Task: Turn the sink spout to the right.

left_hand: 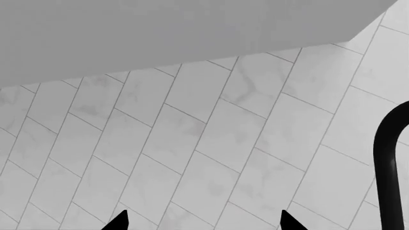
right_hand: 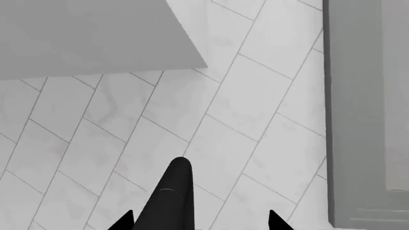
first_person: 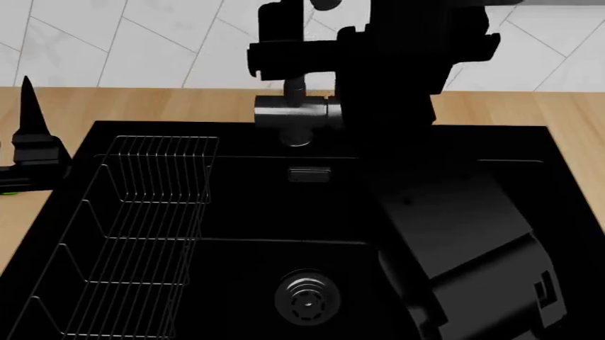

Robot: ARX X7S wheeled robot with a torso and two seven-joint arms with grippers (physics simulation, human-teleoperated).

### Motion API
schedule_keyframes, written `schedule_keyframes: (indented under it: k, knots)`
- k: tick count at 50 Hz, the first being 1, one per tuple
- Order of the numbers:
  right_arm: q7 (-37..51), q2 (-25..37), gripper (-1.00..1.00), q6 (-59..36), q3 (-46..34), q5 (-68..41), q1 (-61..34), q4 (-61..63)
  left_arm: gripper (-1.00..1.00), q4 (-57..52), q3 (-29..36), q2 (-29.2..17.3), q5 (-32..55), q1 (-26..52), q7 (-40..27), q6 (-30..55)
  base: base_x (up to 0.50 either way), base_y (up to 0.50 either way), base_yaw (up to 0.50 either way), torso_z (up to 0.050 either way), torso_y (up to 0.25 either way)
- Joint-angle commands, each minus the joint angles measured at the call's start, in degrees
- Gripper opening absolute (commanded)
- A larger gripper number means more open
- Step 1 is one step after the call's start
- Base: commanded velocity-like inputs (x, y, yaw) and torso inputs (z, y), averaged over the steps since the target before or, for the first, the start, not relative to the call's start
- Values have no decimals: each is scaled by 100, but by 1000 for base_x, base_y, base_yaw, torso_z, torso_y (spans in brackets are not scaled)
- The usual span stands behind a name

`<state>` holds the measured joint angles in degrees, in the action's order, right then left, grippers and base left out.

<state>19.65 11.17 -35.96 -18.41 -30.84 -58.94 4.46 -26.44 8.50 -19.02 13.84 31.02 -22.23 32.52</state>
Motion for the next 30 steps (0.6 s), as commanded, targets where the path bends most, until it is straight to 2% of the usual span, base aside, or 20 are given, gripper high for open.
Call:
schedule_keyframes:
  k: [1,30]
  knots:
    - [119,132,100,-68,53,-28,85,153,100,-9,10,-13,13,2,-23,5,0,0,0,0,0]
    - [341,428,100,-289,170,-97,42,437,100,-14,28,-41,38,1,-87,2,0,0,0,0,0]
